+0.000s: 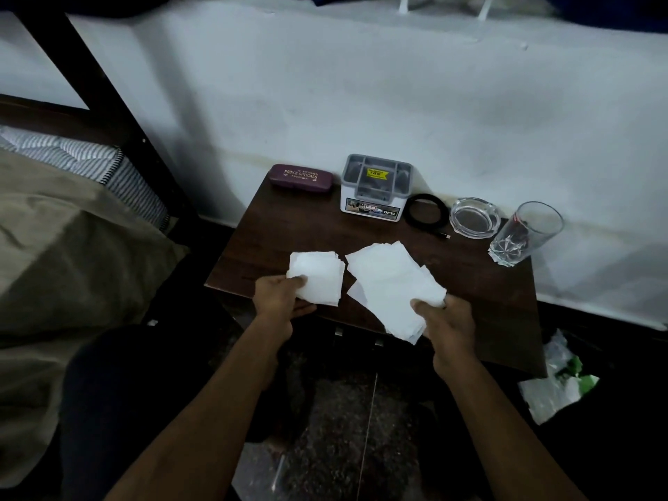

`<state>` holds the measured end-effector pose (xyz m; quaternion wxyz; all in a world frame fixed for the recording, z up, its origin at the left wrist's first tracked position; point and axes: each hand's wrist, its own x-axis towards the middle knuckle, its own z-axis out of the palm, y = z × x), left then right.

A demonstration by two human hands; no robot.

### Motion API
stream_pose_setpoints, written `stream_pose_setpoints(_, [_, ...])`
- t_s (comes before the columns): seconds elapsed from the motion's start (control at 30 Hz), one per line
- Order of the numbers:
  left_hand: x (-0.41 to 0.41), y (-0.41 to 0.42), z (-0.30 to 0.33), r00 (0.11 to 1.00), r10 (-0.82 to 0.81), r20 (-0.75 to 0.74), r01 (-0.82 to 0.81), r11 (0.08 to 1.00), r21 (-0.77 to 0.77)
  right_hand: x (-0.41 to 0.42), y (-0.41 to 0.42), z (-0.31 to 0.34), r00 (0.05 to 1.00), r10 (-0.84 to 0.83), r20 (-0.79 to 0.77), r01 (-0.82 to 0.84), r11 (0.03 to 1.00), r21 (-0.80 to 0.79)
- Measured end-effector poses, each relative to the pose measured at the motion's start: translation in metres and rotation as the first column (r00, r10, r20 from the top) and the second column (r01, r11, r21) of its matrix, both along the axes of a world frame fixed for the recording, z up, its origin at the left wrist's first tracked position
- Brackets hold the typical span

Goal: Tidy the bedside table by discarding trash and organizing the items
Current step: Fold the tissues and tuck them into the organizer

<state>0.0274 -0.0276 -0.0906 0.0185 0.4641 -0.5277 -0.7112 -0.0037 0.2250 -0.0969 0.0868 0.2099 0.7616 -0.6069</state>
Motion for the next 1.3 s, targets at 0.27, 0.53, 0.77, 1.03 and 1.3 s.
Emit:
stream_pose_setpoints(0.27, [0.003,-0.002,0.000,0.999,-0.017,-0.033,0.019,0.998,0.058,-0.019,-0.040,0.060,0.964,0.242,-0.115,-0.267,0.832,-0.487])
stream_pose_setpoints(0.53, [0.011,-0.002,0.006,0.991,0.000,-0.136,0.028,0.978,0.205,-0.036,-0.083,0.033,0.859,0.511,0.028,-0.436,0.759,-0.484])
stream_pose_setpoints(0.77, [0.014,-0.004,0.009,0.951,-0.109,-0.288,0.178,0.959,0.222,-0.040,-0.089,0.021,0.834,0.548,0.072,-0.501,0.805,-0.318])
stream_pose_setpoints(1.03, [0.002,-0.001,0.019,0.911,-0.181,-0.371,0.262,0.948,0.182,-0.046,-0.085,0.025,0.863,0.504,-0.022,-0.503,0.857,-0.112])
stream_pose_setpoints(1.3, [-0.032,-0.033,0.011,0.888,-0.420,0.186,0.451,0.725,-0.520,-0.113,-0.025,0.087,0.720,0.588,-0.367,-0.310,0.747,0.589])
